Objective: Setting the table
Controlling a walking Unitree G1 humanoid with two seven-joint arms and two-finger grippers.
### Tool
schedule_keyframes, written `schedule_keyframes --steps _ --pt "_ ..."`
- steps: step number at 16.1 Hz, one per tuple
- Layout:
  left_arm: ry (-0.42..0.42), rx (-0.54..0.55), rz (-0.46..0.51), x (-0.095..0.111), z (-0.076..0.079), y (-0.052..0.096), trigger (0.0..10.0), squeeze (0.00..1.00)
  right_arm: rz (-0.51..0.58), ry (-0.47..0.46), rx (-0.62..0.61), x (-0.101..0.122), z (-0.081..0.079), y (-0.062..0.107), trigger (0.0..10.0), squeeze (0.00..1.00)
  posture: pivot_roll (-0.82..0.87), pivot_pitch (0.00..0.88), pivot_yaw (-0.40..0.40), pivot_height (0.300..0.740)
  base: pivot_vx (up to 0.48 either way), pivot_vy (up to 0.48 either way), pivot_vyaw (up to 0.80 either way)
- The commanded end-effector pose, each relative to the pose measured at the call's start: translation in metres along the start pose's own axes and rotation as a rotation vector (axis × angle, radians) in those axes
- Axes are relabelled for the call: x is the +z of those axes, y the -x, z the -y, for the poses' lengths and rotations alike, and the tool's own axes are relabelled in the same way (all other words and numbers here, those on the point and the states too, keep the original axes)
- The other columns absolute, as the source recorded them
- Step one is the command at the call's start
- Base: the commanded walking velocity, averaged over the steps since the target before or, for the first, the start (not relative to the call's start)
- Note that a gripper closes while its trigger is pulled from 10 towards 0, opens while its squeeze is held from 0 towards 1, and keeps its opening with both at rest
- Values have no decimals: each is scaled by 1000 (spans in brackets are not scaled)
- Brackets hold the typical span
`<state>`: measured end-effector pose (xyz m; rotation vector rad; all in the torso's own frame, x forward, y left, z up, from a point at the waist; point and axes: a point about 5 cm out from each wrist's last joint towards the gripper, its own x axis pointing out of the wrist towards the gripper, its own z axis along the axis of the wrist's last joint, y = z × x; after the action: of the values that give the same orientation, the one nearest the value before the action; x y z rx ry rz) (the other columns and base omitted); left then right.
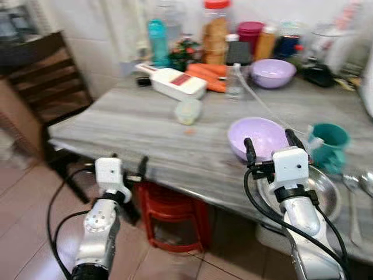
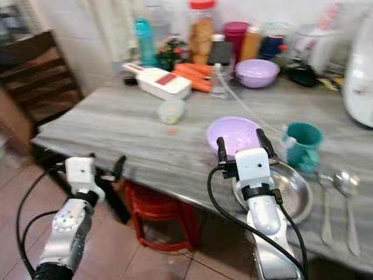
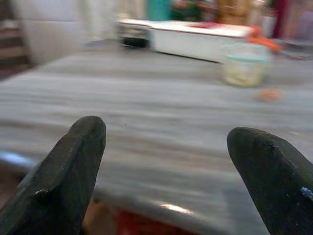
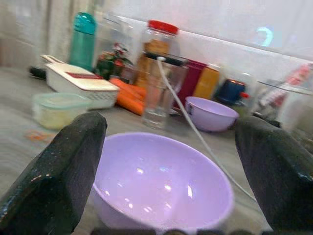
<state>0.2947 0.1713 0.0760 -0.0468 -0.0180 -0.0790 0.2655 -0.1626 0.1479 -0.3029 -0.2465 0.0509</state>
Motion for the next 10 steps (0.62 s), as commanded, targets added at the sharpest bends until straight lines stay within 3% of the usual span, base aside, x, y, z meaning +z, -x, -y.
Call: schedule_keyframes --steps 1,10 --pt "-17 19 8 2 -4 -3 10000 0 31 2 20 6 -4 -2 10000 0 -158 0 96 740 0 0 800" --pt "-50 114 13 1 -6 -8 10000 0 33 8 45 5 -8 -2 10000 0 -160 0 96 740 0 0 800"
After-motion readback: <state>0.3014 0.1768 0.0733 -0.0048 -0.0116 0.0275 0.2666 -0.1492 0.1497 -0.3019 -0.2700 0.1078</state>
